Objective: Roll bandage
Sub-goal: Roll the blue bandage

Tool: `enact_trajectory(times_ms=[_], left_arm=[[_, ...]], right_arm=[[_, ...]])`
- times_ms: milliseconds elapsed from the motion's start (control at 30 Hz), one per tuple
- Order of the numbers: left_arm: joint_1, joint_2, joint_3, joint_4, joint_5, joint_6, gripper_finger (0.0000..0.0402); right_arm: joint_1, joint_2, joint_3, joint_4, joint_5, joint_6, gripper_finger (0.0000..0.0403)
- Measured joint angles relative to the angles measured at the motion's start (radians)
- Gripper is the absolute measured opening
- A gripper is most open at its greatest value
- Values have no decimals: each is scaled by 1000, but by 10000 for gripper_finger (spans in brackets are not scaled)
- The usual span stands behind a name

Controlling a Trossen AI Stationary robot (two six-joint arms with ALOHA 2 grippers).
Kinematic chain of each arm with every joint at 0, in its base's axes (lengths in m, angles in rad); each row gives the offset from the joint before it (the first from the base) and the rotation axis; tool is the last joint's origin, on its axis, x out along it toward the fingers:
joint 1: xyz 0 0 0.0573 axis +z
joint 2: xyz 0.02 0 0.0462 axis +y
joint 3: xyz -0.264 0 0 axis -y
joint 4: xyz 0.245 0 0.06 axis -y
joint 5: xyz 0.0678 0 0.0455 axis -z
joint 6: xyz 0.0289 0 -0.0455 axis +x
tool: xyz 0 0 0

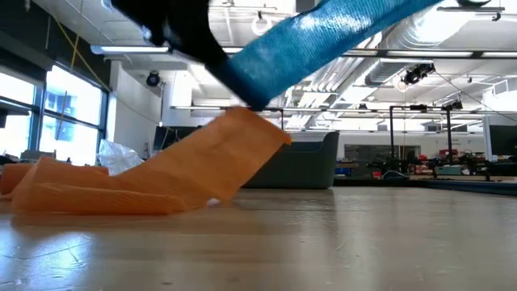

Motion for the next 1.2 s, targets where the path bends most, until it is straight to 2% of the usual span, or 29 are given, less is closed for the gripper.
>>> enact_trajectory(times_ms=[100, 200, 367, 433, 533, 667, 733, 800, 900, 1067, 1200], left_arm=[[-1, -3, -36, 25, 30, -74, 0], [19, 64, -109, 44, 130, -165, 0], [6, 66, -81, 177, 146, -74, 0], [14, 76, -80, 151, 155, -32, 0], [32, 70, -73, 156, 158, -28, 0], [42, 74, -76, 144, 216, -37, 0], [41, 72, -75, 156, 215, -44, 0], [36, 71, -74, 166, 213, -47, 0], [27, 72, -74, 189, 226, -47, 0], [13, 72, -74, 283, 263, 14, 0], [-3, 72, -74, 348, 288, 75, 0]], right_arm=[[-41, 0, -47, 24, -57, 17, 0], [-56, 1, -75, 53, -74, 17, 0], [-58, 1, -74, 96, -61, -27, 0], [-57, 1, -48, 112, -9, -71, 0], [-58, 0, -2, 109, 144, -122, 0], [-73, -15, 76, 107, 347, -244, 0], [-100, -28, 120, 109, 371, -313, 0], [-154, -41, 159, 119, 309, -393, 0], [-277, -55, 197, 183, 137, -498, 0], [-532, -39, 210, 293, -209, -571, 0], [-728, 27, 209, 318, -404, -590, 0]])
